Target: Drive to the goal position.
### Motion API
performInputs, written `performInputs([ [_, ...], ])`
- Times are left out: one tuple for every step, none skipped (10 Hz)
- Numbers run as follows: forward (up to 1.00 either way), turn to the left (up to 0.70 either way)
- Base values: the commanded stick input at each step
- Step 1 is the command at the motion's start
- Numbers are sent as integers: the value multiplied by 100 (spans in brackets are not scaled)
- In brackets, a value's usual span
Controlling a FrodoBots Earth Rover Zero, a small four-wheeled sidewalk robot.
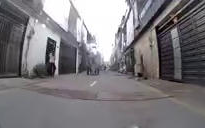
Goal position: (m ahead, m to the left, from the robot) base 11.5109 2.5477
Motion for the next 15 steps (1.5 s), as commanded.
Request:
performInputs([
  [100,0],
  [100,0],
  [100,0],
  [100,0],
  [100,0],
  [100,0],
  [100,0],
  [100,0],
  [100,0],
  [100,0],
  [100,0],
  [100,0],
  [100,0],
  [100,0],
  [100,0],
])
